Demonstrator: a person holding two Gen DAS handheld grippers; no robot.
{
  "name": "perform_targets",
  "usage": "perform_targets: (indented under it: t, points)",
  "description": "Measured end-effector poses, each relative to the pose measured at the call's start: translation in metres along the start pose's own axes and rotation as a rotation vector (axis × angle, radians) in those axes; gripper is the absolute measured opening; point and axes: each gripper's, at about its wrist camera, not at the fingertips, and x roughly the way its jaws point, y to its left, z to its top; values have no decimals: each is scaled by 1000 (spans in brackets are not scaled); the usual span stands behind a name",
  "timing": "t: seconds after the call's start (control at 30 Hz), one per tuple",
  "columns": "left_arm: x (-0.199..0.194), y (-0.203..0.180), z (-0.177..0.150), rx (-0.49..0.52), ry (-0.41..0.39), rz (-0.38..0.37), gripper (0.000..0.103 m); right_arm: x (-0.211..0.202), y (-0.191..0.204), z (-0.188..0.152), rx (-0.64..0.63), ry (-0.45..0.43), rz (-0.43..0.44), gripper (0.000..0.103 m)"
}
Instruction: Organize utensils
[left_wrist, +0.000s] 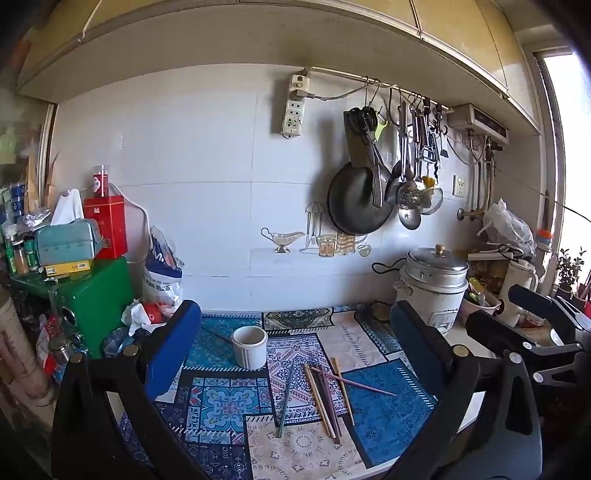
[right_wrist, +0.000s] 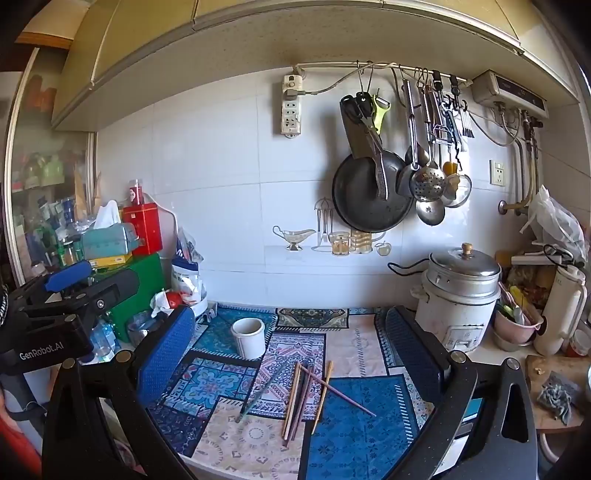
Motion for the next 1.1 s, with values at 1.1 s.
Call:
perform_targets:
  t: [1.1]
  points:
    - [-2, -6, 0, 42, -11, 26, 103, 5, 2, -2, -9, 21, 3, 103]
